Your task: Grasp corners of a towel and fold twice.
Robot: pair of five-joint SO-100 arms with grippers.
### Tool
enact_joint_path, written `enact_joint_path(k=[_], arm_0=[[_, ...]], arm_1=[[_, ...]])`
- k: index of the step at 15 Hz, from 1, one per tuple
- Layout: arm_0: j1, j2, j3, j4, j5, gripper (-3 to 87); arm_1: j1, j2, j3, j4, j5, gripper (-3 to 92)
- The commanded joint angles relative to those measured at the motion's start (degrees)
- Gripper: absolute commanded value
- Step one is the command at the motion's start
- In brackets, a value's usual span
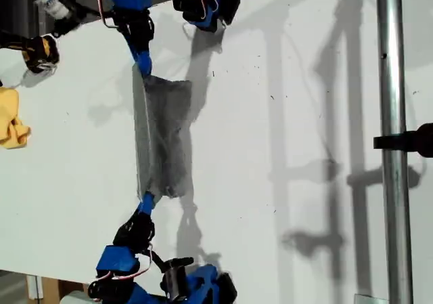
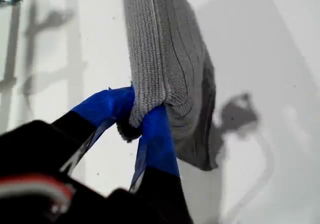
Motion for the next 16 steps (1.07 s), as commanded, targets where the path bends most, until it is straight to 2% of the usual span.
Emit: enact_joint_path(k=[1, 4, 8, 13, 16], arm_0=[[-1.32, 4.04, 5.19, -2.37, -0.44, -1.7], [-0.62, -0.18, 13.18, -3.34, -3.43, -1.7], [2.11, -5.45, 14.41, -3.69, -6.06, -1.7], [-0.09, -1.85, 3.25, -2.46, -1.32, -1.7], [0.18, -2.37, -5.45, -4.66, 0.26, -1.7]], arm_1=[[1.85, 2.81, 2.90, -0.62, 1.05, -0.2], [0.44, 0.88, 11.60, -1.23, 4.57, -0.2], [-3.96, 0.53, 18.46, -5.36, 7.82, -0.2], [0.88, 6.06, 8.96, -6.24, 4.75, -0.2], [-0.35, 2.81, 3.69, -13.27, 3.78, -0.2]])
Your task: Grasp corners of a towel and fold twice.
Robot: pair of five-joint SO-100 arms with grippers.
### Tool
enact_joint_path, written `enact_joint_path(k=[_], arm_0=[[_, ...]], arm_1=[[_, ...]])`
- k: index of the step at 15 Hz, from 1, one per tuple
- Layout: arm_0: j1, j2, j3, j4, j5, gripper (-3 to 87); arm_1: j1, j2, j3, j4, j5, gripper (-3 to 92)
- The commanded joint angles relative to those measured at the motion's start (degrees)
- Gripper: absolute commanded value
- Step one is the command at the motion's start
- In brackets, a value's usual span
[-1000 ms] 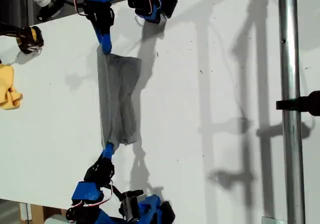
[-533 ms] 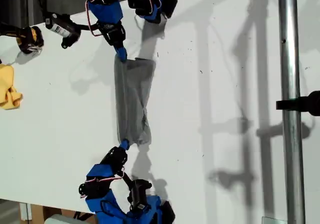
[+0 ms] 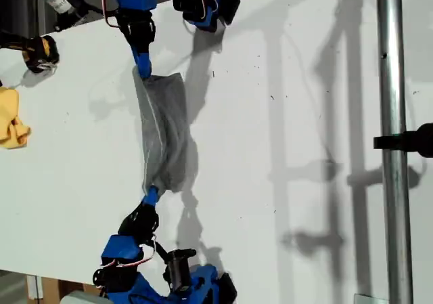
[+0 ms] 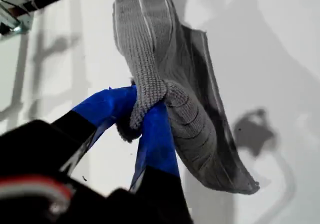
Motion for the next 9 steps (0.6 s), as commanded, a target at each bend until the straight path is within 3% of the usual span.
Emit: enact_joint_path(k=[1, 3, 5, 9], arm_0=[[-0.44, 0.35, -8.88, -1.85, 1.32, -1.7], [-0.26, 0.09, -10.81, -3.52, 2.81, -1.7], [-0.70, 0.70, -9.14, -1.49, 2.55, -1.7], [0.26, 9.93, 11.25, -4.75, -2.90, -1.7]], arm_1=[[-1.14, -3.43, -7.21, -6.06, -1.85, -0.2], [-1.49, -7.47, -12.04, -7.91, -3.34, -0.2], [-1.41, -7.65, -10.55, -6.94, -3.34, -0.2], [-3.60, -0.62, 1.49, -6.68, 0.35, -0.2]])
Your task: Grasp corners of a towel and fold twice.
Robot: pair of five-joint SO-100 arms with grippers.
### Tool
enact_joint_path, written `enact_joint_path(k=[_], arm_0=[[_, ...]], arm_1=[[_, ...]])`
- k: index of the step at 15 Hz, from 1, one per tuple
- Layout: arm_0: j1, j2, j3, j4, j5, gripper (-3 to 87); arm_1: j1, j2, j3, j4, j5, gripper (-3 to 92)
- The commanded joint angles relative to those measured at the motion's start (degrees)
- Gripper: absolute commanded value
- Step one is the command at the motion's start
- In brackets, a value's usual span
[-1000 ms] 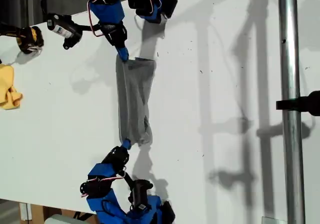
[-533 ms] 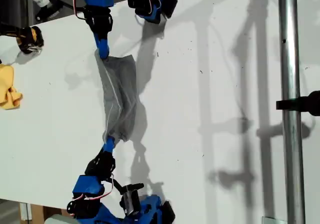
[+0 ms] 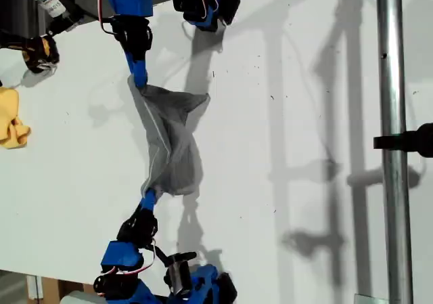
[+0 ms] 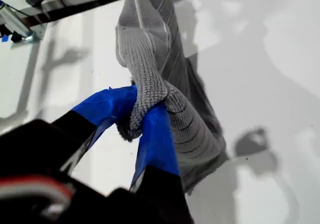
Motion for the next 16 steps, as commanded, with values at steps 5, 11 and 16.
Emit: enact_joint_path(k=[5, 11, 16], arm_0=[[6.24, 10.90, 23.47, -7.29, -11.07, -1.7], [5.19, 12.22, 25.14, -9.93, -10.28, -1.7], [8.09, -3.43, 8.17, -6.77, -9.32, -1.7]], arm_1=[[-7.91, 12.66, 19.51, -3.60, 9.14, -0.2], [-8.26, 18.46, 22.24, -2.37, 10.28, -0.2], [-12.04, -0.09, 13.01, -15.21, 7.82, -0.2]])
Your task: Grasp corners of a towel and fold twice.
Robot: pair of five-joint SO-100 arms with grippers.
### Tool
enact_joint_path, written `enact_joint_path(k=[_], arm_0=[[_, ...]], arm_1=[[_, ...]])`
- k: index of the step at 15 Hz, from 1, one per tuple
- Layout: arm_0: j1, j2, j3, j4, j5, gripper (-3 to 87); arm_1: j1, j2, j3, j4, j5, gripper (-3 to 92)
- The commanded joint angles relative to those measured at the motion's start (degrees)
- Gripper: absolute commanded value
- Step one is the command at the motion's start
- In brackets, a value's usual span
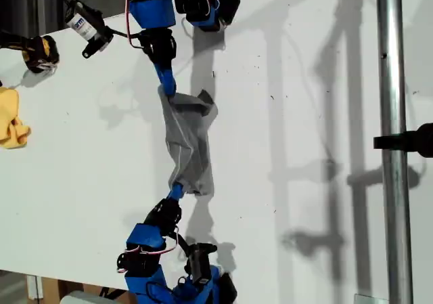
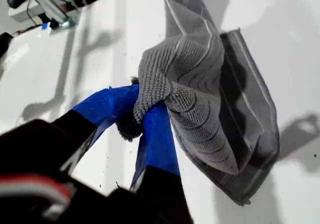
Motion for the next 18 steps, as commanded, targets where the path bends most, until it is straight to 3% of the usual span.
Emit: enact_joint_path(k=[1, 5, 15, 18], arm_0=[[1.85, -1.76, -4.57, 0.97, -0.53, -1.7], [7.12, -1.23, -0.09, 0.97, -3.52, -1.7], [25.49, 5.27, 16.88, 3.25, -22.85, -1.7], [22.50, 5.27, 20.04, 0.79, -22.68, -1.7]], arm_1=[[-3.69, -6.86, -3.69, -7.38, -0.53, -0.2], [-12.57, -13.80, 3.34, -17.58, 5.36, -0.2], [-35.51, -7.65, 16.61, -14.24, 30.06, -0.2], [-32.52, -6.33, 19.34, -10.02, 33.05, -0.2]])
